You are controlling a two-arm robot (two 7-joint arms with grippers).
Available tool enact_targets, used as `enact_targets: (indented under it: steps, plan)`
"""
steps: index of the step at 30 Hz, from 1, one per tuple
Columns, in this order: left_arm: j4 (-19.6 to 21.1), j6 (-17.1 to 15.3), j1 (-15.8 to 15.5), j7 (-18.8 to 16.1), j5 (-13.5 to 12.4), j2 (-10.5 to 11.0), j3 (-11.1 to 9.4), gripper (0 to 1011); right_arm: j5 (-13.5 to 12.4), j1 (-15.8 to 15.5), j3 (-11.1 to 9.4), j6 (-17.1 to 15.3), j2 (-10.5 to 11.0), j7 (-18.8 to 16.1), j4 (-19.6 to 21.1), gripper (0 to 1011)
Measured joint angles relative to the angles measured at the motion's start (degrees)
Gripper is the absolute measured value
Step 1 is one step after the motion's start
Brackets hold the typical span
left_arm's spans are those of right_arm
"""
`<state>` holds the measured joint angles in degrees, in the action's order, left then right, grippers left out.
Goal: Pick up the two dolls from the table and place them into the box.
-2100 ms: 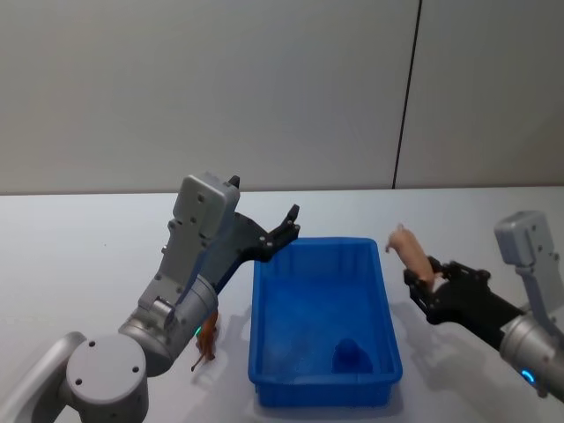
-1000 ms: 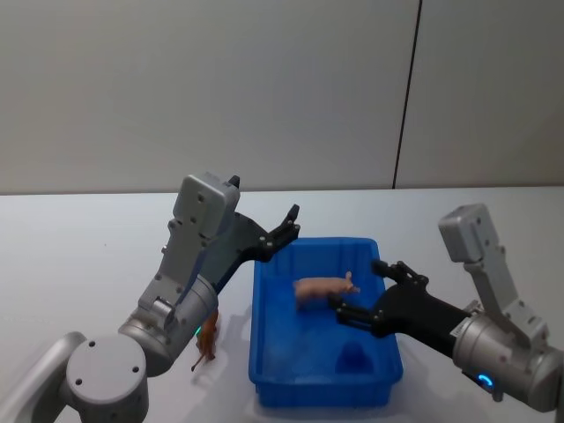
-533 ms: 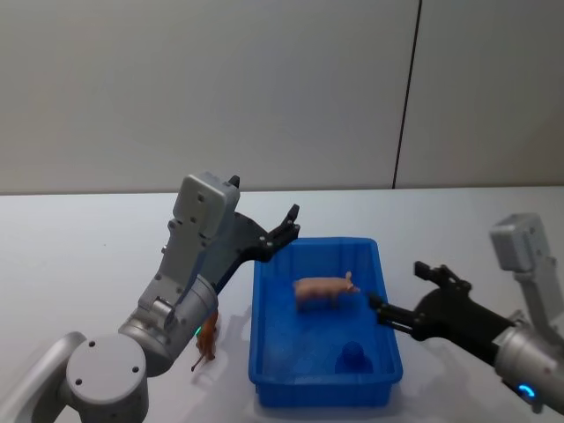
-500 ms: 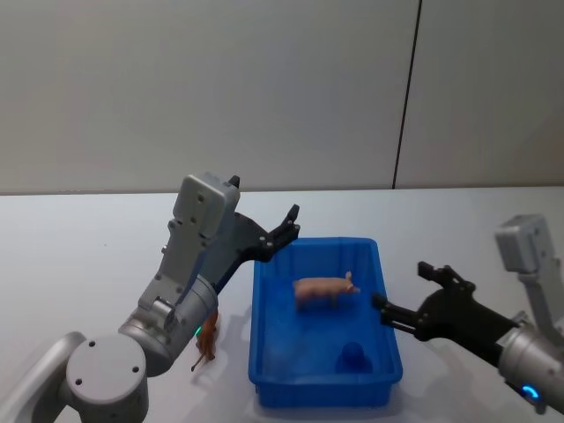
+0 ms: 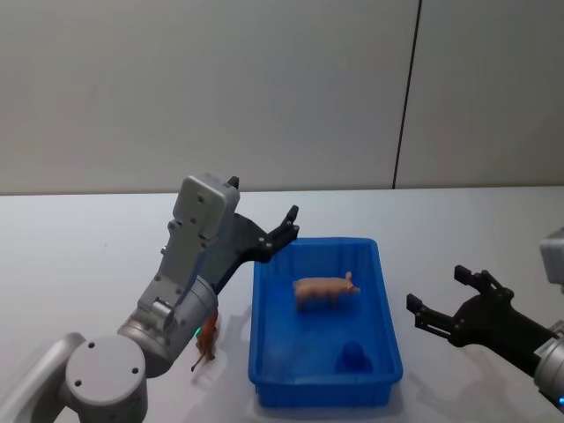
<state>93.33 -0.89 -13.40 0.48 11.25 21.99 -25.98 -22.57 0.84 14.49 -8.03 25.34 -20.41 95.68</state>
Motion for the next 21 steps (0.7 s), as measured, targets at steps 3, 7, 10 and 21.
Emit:
enact_targets:
  steps: [3,7,10,21]
  plan:
    - [0.4,-0.3,0.3,-0.4,-0.2,0.3,0.1,1001,-0.3,-0.3,-0.2,0.4,0.4,0.1,0.1,1001]
    - [1.2,-1.1,1.1,-1.2,-0.1,0.8,0.2,1001,-0.5,-0.7,-0.4,0.8,0.8,0.3,0.2,1001]
    - [1.8,-1.7,1.7,-1.9,0.0,1.2,0.3,1001,-0.6,-0.8,-0.5,1.0,0.9,0.4,0.2,1001]
    - [5.7,-5.7,6.5,-6.7,3.8,4.3,0.9,1001,-1.0,-1.3,-0.8,1.5,1.4,0.6,0.3,1001]
